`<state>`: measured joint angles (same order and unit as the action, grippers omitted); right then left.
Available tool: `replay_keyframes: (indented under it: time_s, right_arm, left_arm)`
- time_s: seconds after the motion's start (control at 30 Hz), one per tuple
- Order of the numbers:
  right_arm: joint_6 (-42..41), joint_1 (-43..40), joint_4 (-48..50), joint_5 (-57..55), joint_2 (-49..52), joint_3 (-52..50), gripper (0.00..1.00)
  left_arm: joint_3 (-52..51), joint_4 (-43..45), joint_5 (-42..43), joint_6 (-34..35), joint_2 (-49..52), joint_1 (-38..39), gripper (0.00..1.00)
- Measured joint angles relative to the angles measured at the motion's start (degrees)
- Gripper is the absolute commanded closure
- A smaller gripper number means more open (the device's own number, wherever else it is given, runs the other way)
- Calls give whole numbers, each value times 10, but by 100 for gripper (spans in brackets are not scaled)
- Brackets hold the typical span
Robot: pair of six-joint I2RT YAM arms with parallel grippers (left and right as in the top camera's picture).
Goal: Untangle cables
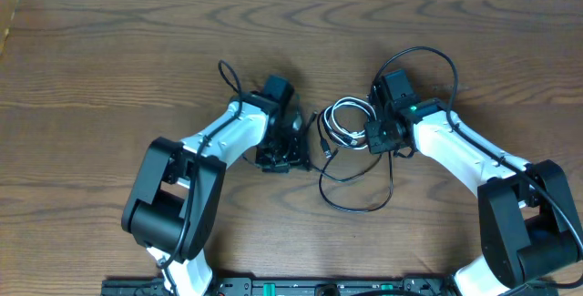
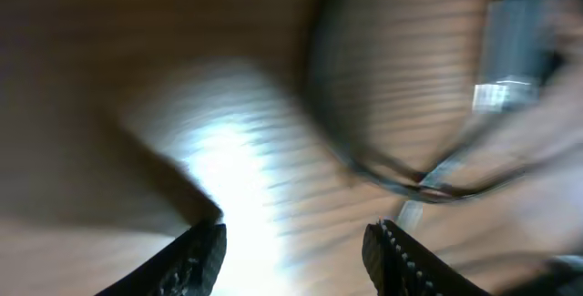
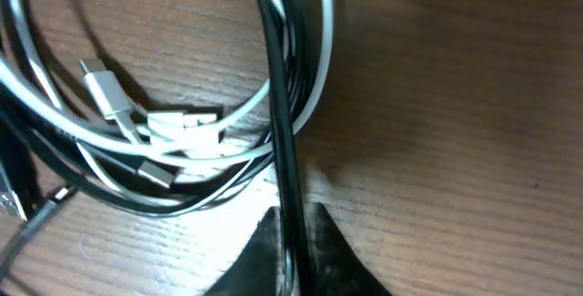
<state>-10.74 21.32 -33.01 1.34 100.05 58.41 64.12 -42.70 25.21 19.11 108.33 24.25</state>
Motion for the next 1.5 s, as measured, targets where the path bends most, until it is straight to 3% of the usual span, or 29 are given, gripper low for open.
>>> replay_keyframes:
  time_s: [0.1,0.17,0.33,0.6,0.73,0.83,1.1,1.5]
  right_arm:
    - [0,0,0,3,0,0,43]
    - [3,0,-1,10,0,0,39]
    - [-2,0,-7,52,0,0,38]
    - [-96,6,0,69,0,-30,38]
    - [-130,30,21,18,-19,-66,37]
    - [-138,39,-24,-64,-23,-74,32]
    - [-122,16,-18,-253,-26,-82,27]
    - [-79,-14,61,-303,-17,-92,20]
  left_arm:
    - [0,-23,-58,29,-3,1,44]
    - [0,-28,-83,41,-5,1,44]
    - [-3,-49,-112,53,-5,1,44]
    - [-5,-51,-122,63,-5,1,44]
    - [-5,-50,-123,64,-5,1,44]
    - [-6,-49,-123,64,-5,1,44]
    - [-6,-49,-123,59,-6,2,43]
    - [13,-101,-138,46,4,-17,43]
